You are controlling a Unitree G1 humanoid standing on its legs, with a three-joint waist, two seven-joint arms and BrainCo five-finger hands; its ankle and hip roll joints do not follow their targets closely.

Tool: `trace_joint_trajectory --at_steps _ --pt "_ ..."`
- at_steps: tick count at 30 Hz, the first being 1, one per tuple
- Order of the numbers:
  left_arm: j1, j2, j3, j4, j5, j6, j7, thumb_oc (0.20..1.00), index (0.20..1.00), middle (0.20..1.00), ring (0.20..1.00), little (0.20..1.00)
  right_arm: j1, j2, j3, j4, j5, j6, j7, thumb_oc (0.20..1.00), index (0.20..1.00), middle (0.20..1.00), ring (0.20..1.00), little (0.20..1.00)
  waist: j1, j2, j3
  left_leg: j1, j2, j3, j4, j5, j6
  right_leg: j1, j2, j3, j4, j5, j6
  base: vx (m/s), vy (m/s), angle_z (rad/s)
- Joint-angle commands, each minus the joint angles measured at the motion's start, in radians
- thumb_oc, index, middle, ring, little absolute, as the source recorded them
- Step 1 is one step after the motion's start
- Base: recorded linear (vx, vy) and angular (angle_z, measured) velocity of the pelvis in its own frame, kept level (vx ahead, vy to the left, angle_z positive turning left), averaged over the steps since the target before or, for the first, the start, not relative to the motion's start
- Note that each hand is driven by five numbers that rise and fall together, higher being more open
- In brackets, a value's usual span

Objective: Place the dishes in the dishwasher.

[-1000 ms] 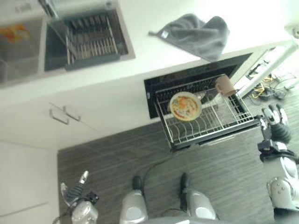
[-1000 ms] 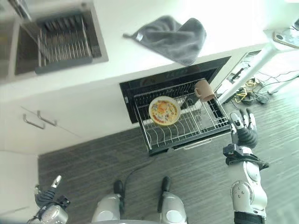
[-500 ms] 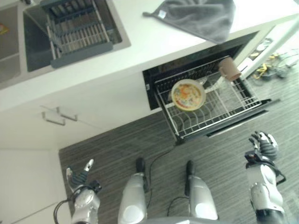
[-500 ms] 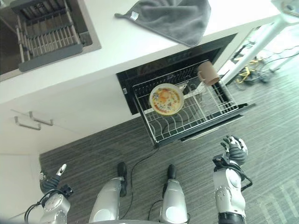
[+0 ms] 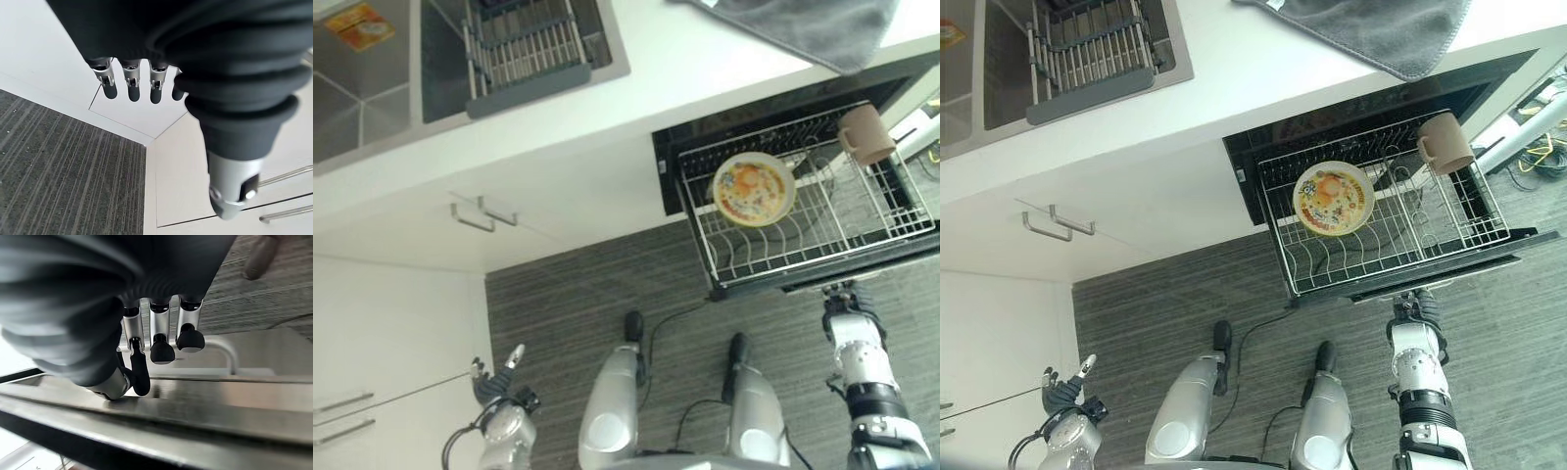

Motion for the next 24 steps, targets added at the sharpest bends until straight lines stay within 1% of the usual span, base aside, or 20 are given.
trace_joint_trajectory --at_steps 1,7,8,10,15,19,20,21,23,24 --pt "0.004 0.071 0.006 -0.018 -0.028 -0.014 0.007 1.000 1.000 1.000 1.000 1.000 -0.049 -0.055 -0.010 -0.028 0.072 0.040 0.077 0.200 0.200 0.200 0.200 0.200 0.030 -0.020 -0.039 -0.037 0.019 -0.057 0.044 -0.031 -0.034 0.047 0.020 -0.020 0.003 -0.058 -0.069 0.00 0.005 0.06" --pt "0.010 0.079 0.001 -0.012 -0.027 -0.011 -0.010 1.000 1.000 1.000 1.000 1.000 -0.118 -0.122 -0.015 0.056 0.057 0.088 0.126 0.200 0.200 0.200 0.200 0.200 0.049 -0.014 -0.040 -0.037 0.015 -0.072 0.056 -0.038 -0.034 0.030 0.017 -0.026 0.038 -0.069 -0.074 0.00 -0.006 0.06" --pt "0.010 0.084 0.001 -0.014 -0.025 -0.003 -0.013 1.000 1.000 1.000 1.000 1.000 -0.147 -0.153 -0.016 0.075 0.035 0.100 0.135 0.200 0.200 0.200 0.200 0.200 0.054 -0.012 -0.040 -0.033 0.014 -0.075 0.057 -0.040 -0.034 0.027 0.016 -0.029 0.051 -0.075 -0.076 0.02 -0.008 0.07" --pt "0.010 0.090 0.001 -0.018 -0.025 0.005 -0.014 1.000 1.000 1.000 1.000 1.000 -0.166 -0.173 -0.016 0.080 0.014 0.107 0.135 0.200 0.200 0.200 0.200 0.200 0.058 -0.011 -0.041 -0.032 0.013 -0.076 0.060 -0.041 -0.034 0.023 0.016 -0.032 0.060 -0.079 -0.077 0.02 -0.007 0.06" --pt "0.021 0.109 -0.003 -0.027 -0.011 0.029 -0.019 1.000 1.000 1.000 1.000 1.000 -0.268 -0.266 -0.010 0.118 -0.059 0.156 0.148 0.200 0.200 0.200 0.200 0.200 0.081 -0.006 -0.041 -0.037 0.008 -0.089 0.081 -0.049 -0.033 0.004 0.012 -0.044 0.107 -0.098 -0.084 0.04 -0.013 0.10" --pt "0.020 0.128 -0.008 -0.008 -0.001 0.036 -0.038 1.000 1.000 1.000 1.000 1.000 -0.423 -0.354 0.042 0.225 -0.137 0.210 0.172 0.200 0.200 0.200 0.200 0.200 0.112 0.007 -0.034 -0.053 -0.001 -0.097 0.110 -0.063 -0.031 -0.033 -0.007 -0.049 0.187 -0.134 -0.091 0.05 0.019 0.09" --pt "0.022 0.135 -0.012 -0.008 0.021 0.044 -0.044 1.000 1.000 1.000 1.000 1.000 -0.492 -0.387 0.077 0.279 -0.169 0.248 0.199 0.200 0.200 0.200 0.200 0.200 0.132 0.015 -0.032 -0.061 -0.011 -0.101 0.114 -0.064 -0.030 -0.047 -0.019 -0.055 0.220 -0.148 -0.092 0.07 0.018 0.21" --pt "0.023 0.136 -0.012 -0.008 0.023 0.044 -0.046 1.000 1.000 1.000 1.000 1.000 -0.502 -0.392 0.083 0.287 -0.171 0.250 0.200 0.200 0.200 0.200 0.200 0.200 0.134 0.017 -0.032 -0.062 -0.013 -0.102 0.115 -0.064 -0.029 -0.049 -0.022 -0.056 0.226 -0.151 -0.092 0.07 0.011 0.27" --pt "0.027 0.145 -0.013 -0.010 0.035 0.053 -0.052 1.000 1.000 1.000 1.000 1.000 -0.544 -0.414 0.113 0.319 -0.205 0.278 0.219 0.200 0.200 0.200 0.200 0.200 0.148 0.023 -0.030 -0.070 -0.023 -0.104 0.119 -0.065 -0.027 -0.061 -0.033 -0.059 0.251 -0.161 -0.091 0.05 0.006 0.16" --pt "0.031 0.158 -0.017 -0.019 0.040 0.064 -0.057 1.000 1.000 1.000 1.000 1.000 -0.595 -0.433 0.145 0.347 -0.227 0.294 0.218 0.200 0.200 0.200 0.200 0.200 0.162 0.033 -0.025 -0.083 -0.033 -0.107 0.131 -0.068 -0.025 -0.081 -0.046 -0.061 0.285 -0.172 -0.092 0.06 0.020 0.10"
